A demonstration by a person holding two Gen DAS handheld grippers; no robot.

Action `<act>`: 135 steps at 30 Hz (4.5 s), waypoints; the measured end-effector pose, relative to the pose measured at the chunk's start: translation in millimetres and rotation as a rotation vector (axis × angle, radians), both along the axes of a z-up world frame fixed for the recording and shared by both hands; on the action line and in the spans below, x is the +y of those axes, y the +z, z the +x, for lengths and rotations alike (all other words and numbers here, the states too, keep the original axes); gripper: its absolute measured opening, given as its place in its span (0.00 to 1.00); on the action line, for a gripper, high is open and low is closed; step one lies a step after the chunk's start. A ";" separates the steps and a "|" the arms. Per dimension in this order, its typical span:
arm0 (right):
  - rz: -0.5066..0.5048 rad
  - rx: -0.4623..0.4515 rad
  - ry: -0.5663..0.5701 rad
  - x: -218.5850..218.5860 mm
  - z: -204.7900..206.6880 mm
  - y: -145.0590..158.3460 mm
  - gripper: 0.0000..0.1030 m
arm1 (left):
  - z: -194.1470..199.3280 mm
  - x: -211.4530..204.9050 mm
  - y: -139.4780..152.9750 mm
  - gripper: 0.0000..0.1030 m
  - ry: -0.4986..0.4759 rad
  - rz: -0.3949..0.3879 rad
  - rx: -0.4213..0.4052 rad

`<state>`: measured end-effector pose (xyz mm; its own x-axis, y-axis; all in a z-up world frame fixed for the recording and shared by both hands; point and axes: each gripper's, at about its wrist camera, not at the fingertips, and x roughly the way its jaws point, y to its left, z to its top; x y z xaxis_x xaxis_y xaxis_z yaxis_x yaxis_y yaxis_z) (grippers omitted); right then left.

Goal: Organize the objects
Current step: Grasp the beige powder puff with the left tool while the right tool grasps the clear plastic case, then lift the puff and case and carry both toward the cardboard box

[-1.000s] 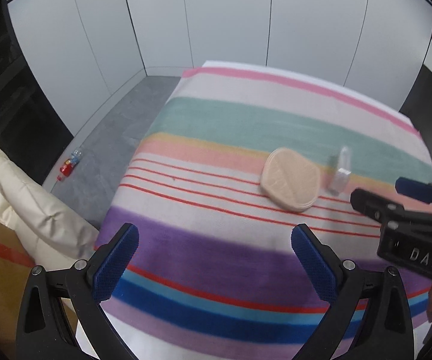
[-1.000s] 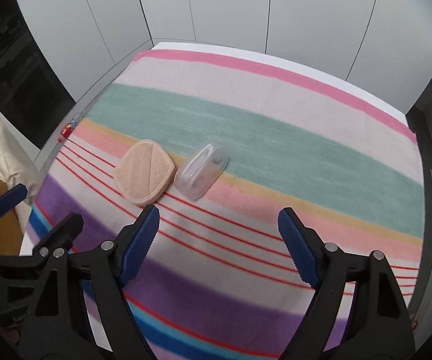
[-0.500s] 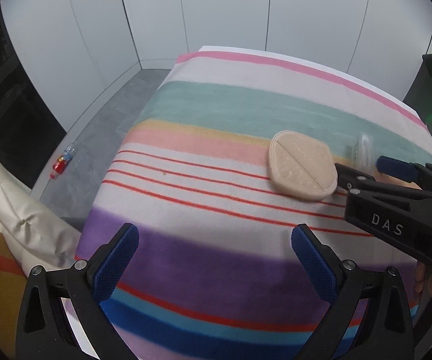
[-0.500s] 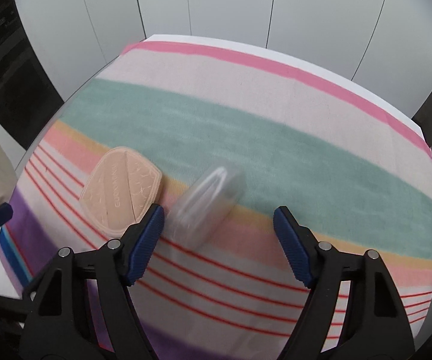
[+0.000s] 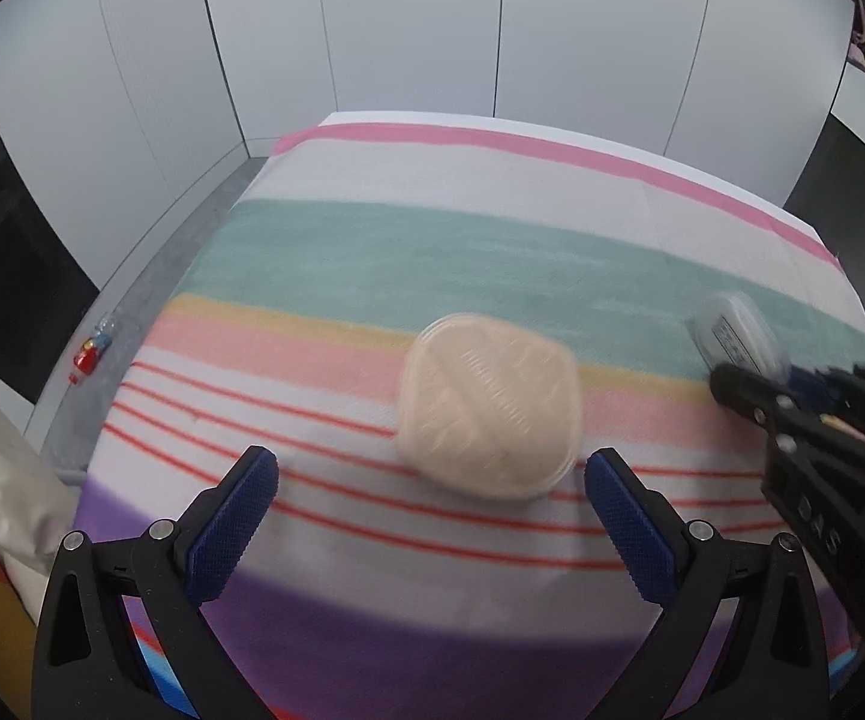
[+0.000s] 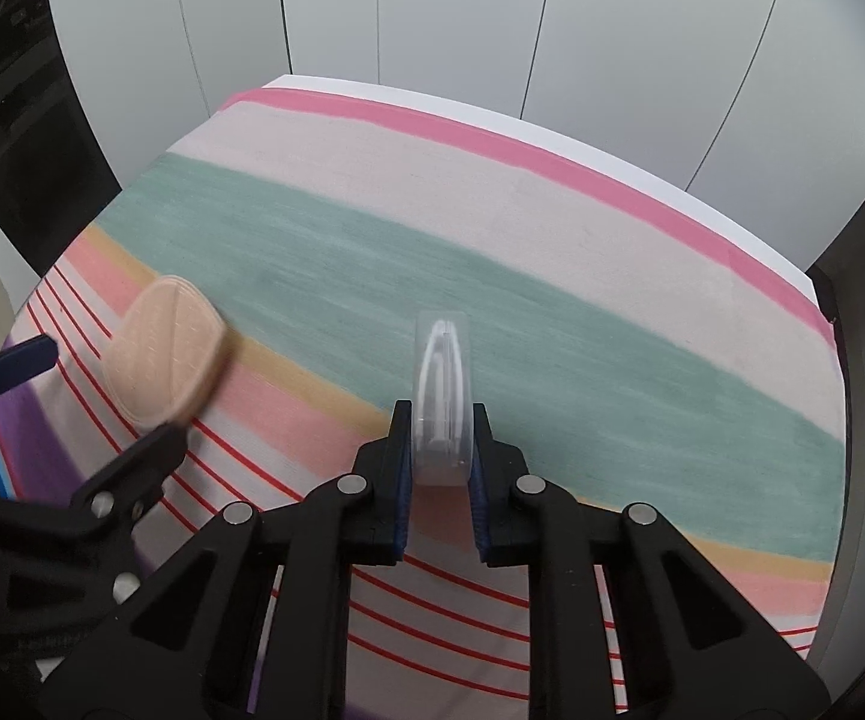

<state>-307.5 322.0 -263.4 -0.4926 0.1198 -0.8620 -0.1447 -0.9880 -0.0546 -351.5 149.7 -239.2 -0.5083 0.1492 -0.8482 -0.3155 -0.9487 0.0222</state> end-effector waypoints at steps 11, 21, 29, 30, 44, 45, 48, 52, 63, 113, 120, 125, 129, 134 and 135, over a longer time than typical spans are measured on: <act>-0.034 0.028 -0.002 12.3 13.8 6.4 0.16 | -8.1 33.0 5.2 0.60 -0.014 0.011 -0.006; -0.035 0.036 -0.029 23.4 32.2 30.6 0.16 | 8.7 36.4 30.1 0.60 -0.029 0.021 0.008; -0.018 0.056 -0.052 29.8 59.1 66.0 0.16 | 34.3 33.4 62.3 0.60 -0.030 0.039 0.025; -0.017 0.057 -0.053 29.4 61.8 69.6 0.16 | 40.9 34.4 68.4 0.60 -0.031 0.041 0.028; -0.012 0.092 -0.071 18.7 127.0 130.1 0.16 | 107.7 33.7 135.6 0.60 -0.066 0.053 0.089; -0.014 0.093 -0.072 17.6 131.7 135.1 0.16 | 111.3 32.7 140.4 0.60 -0.066 0.054 0.093; -0.011 0.110 -0.068 12.2 146.3 152.8 0.16 | 123.1 28.6 156.8 0.60 -0.061 0.061 0.104; -0.029 0.130 -0.077 9.8 171.4 179.0 0.16 | 142.2 21.4 180.5 0.60 -0.050 0.081 0.114; -0.046 0.156 -0.066 -7.9 239.0 223.1 0.16 | 206.6 4.2 225.9 0.60 -0.081 0.125 0.141; -0.122 0.172 0.198 -115.6 214.0 237.1 0.16 | 236.5 -151.3 240.8 0.60 0.128 0.157 0.202; -0.126 0.177 0.236 -136.7 205.3 238.0 0.16 | 239.6 -172.7 242.2 0.60 0.163 0.150 0.216; -0.123 0.177 0.273 -155.3 199.9 239.5 0.16 | 242.6 -190.6 241.7 0.60 0.195 0.149 0.217; -0.124 0.184 0.299 -169.1 197.4 242.3 0.16 | 244.9 -204.2 243.0 0.60 0.220 0.149 0.221; -0.119 0.183 0.338 -187.3 193.7 242.4 0.16 | 248.3 -219.9 243.4 0.60 0.253 0.146 0.224; -0.117 0.183 0.345 -190.6 193.3 242.2 0.16 | 248.2 -223.3 243.0 0.60 0.259 0.145 0.224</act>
